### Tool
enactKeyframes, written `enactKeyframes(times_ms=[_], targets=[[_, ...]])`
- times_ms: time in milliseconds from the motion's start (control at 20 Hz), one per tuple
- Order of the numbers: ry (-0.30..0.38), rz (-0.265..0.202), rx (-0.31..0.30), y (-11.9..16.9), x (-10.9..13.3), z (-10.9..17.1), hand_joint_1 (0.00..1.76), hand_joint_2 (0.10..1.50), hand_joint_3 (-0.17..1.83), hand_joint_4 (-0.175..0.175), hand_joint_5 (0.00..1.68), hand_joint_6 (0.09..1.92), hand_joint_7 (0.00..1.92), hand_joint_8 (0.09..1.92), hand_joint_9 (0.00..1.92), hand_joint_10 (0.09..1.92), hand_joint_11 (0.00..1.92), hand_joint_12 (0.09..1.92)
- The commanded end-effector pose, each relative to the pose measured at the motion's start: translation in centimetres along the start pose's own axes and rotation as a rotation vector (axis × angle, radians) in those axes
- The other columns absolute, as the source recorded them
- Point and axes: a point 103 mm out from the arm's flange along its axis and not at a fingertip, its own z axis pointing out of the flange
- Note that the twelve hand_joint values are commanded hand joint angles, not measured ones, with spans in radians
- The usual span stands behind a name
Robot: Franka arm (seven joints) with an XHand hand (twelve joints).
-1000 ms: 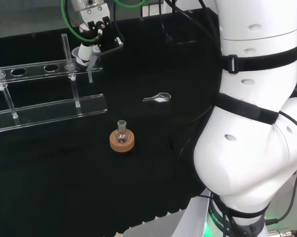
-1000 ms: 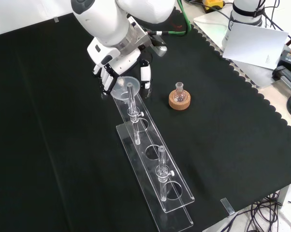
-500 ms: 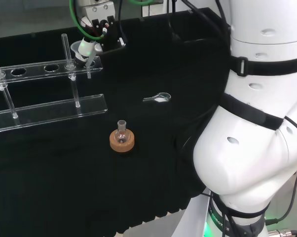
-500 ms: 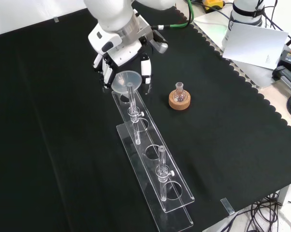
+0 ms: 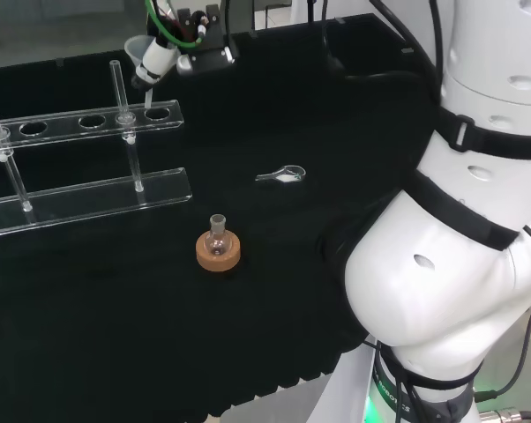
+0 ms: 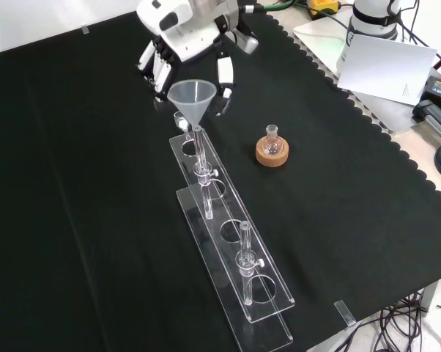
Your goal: Pick up the funnel from the transparent funnel stand.
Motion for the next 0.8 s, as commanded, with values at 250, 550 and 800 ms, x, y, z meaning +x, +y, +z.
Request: enactKeyframes(times_ms=[250, 550, 800], targets=[[-0.084, -0.048, -0.061, -1.9, -1.2, -4.7, 0.91, 0.49, 0.58, 0.028, 0.75, 0.49, 1.01, 0.42, 1.04, 0.22, 0.52, 1.31], [-0.076, -0.042, -0.064, -1.7, -1.4, -5.2, 0.90, 0.49, 0.58, 0.026, 0.73, 0.49, 1.00, 0.42, 1.03, 0.21, 0.51, 1.31], [-0.080, -0.026, -0.049, -1.8, -2.7, -4.4, 0.90, 0.49, 0.58, 0.026, 0.72, 0.49, 1.00, 0.42, 1.03, 0.21, 0.51, 1.31]])
